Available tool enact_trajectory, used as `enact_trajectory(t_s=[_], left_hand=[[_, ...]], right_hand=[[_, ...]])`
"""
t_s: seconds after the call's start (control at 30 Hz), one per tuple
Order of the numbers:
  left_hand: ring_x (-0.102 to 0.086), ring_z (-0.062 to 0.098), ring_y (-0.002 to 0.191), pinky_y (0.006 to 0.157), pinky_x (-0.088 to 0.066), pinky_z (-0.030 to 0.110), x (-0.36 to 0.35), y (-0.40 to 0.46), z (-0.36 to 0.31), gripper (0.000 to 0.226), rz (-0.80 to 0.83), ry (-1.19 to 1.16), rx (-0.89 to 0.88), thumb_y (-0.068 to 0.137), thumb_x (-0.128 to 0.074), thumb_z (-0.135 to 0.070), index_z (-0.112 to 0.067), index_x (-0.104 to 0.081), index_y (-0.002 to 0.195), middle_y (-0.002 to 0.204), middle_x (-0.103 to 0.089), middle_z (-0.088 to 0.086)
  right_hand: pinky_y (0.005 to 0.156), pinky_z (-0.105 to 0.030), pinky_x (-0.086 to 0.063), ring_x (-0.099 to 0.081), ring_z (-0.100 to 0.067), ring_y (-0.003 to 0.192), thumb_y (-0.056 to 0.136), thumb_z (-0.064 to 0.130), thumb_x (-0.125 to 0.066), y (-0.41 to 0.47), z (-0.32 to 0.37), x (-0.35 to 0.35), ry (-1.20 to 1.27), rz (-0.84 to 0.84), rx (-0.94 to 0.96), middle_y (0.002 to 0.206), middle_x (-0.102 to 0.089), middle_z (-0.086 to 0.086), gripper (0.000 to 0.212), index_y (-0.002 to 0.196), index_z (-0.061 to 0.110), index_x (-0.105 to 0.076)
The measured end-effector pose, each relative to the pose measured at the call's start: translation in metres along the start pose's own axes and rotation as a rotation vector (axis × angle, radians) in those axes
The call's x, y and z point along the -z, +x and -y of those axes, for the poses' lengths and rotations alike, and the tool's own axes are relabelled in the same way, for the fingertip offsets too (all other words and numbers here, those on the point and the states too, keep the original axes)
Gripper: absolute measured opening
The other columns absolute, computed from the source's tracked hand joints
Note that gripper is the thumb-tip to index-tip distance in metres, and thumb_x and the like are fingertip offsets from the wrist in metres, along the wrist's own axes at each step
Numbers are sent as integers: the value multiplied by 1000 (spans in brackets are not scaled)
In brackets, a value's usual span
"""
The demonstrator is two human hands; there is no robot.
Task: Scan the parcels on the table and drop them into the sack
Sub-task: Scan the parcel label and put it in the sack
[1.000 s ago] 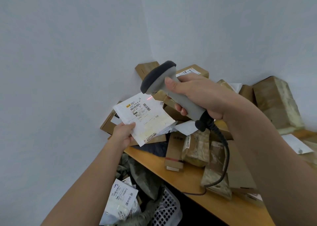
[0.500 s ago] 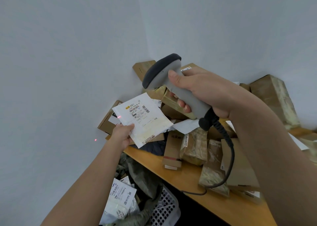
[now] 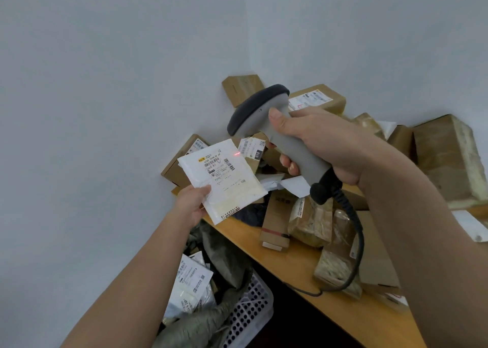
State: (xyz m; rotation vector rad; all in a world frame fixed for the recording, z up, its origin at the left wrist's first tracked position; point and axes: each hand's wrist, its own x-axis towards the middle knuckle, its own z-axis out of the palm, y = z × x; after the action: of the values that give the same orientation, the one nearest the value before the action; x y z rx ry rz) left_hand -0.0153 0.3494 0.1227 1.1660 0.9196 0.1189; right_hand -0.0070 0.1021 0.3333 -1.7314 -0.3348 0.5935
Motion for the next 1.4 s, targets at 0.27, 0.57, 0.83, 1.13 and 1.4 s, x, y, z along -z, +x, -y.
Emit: enact_trajectory(t_s=[0.27, 0.57, 0.83, 1.13, 1.4], left_hand=[[-64, 34, 104, 78, -53, 51, 73, 15, 18, 28, -40, -15, 50, 96, -52, 2, -1, -55, 125, 119, -65, 16], [-65, 32, 93, 73, -54, 46, 172, 45, 45, 25, -106, -31, 110, 97, -52, 1, -3, -55, 122, 117, -64, 17], [-61, 34, 113, 102, -45, 54, 224, 77, 100, 21, -116, -19, 240, 97, -53, -2, -8, -61, 115, 122, -65, 13], [-58, 30, 115, 90, -47, 42, 240, 101, 174, 49, -237, 37, 367, 94, -63, -11, -7, -45, 139, 135, -57, 8], [-47, 29, 119, 93, -44, 38, 231, 114, 175, 50, -321, 87, 445, 92, -61, -21, -6, -44, 137, 136, -47, 11]], right_hand=[[45, -21, -46, -51, -9, 47, 98, 41, -52, 33, -10, -72, 2, 99, -72, 63, -54, -3, 40, 102, 1, -58], [53, -26, -48, -53, -13, 54, 98, 43, -51, 74, -36, -155, -5, 157, -158, 69, -58, -5, 40, 98, 4, -59], [49, -23, -48, -53, -10, 52, 99, 39, -51, 101, -87, -213, 49, 168, -269, 77, -56, -5, 38, 105, 2, -59], [52, -26, -46, -52, -14, 53, 100, 39, -49, 118, -144, -230, -17, 116, -311, 72, -56, -12, 40, 101, 1, -61], [50, -24, -46, -53, -13, 59, 95, 35, -61, 109, -153, -185, 27, -35, -310, 80, -53, -6, 20, 103, 17, -60]])
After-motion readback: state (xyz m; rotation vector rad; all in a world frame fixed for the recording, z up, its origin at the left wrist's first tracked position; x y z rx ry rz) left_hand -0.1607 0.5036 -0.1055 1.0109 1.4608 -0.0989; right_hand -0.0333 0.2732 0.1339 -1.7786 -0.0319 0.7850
